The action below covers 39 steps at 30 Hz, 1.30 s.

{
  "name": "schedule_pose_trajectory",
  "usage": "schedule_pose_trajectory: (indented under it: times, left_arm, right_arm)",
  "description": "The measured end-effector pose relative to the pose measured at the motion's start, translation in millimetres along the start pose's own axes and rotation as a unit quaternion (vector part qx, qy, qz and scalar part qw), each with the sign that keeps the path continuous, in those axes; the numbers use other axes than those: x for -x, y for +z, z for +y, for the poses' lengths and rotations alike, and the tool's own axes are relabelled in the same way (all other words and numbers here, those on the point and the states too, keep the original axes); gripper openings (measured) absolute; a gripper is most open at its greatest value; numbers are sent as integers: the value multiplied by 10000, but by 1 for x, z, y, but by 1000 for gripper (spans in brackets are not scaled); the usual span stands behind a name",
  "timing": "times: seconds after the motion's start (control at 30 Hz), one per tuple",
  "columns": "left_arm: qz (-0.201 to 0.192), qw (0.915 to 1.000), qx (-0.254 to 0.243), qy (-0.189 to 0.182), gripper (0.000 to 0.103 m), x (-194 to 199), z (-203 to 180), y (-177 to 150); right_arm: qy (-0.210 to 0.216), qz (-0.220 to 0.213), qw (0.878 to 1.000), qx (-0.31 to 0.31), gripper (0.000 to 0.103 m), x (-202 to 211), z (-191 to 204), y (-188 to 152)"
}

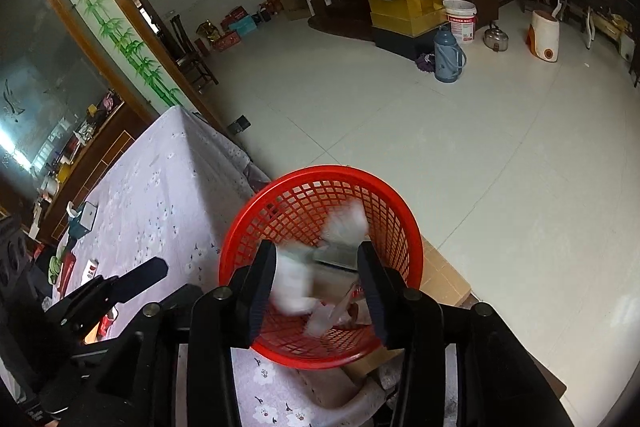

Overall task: Collect trash
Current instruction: 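Open both tools over the red wastebasket to drop the glove and box, then swing both tools back over the trash on the table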

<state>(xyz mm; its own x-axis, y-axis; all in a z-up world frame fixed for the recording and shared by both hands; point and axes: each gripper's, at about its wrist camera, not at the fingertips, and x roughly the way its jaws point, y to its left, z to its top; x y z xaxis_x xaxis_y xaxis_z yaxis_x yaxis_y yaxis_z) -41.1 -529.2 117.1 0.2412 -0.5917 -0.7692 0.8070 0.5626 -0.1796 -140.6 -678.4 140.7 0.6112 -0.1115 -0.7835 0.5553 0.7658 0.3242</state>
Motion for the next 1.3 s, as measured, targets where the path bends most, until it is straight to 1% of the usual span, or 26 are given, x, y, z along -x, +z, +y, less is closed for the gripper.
schedule_pose_trajectory:
  times: [0.13, 0.27, 0.33, 0.37, 0.47, 0.6, 0.73, 0.83, 1.03, 1.2, 1.23, 1.3]
  left_arm:
    - [-42, 9999, -8, 109, 57, 13, 3, -10]
    - [-62, 9994, 191, 285, 57, 34, 18, -33]
    - [-73, 9989, 289, 370, 57, 44, 25, -45]
    - [-95, 9982, 353, 470, 57, 51, 31, -54]
    - [-117, 9962, 522, 681, 57, 68, 47, -73]
    - [-158, 9927, 771, 919, 57, 90, 67, -94]
    - [-211, 9878, 1072, 1114, 57, 111, 90, -113]
    - [-255, 9823, 1376, 1245, 57, 128, 111, -128]
    - [-341, 9661, 2086, 1486, 57, 164, 162, -164]
    - [-397, 9480, 2598, 1794, 57, 192, 206, -197]
    - [-415, 9421, 2768, 1849, 57, 200, 218, -205]
    - [-448, 9329, 3015, 1919, 57, 210, 237, -215]
  right_arm:
    - [57, 59, 10000, 35, 46, -1, 7, -5]
    - [165, 141, 9996, 202, 46, -1, 24, -18]
    - [233, 260, 9989, 325, 46, -4, 38, -27]
    - [282, 328, 9983, 395, 48, -6, 47, -33]
    - [340, 500, 9959, 668, 55, -12, 72, -52]
    - [494, 805, 9895, 1090, 55, -21, 108, -78]
    - [664, 978, 9819, 1482, 56, -25, 141, -98]
    - [736, 1001, 9781, 1672, 57, -26, 161, -108]
    - [871, 1084, 9709, 1952, 58, -26, 194, -126]
    - [965, 1113, 9645, 2192, 58, -24, 217, -141]
    - [958, 1107, 9640, 2218, 58, -24, 221, -143]
    - [964, 1127, 9630, 2251, 58, -24, 228, -147]
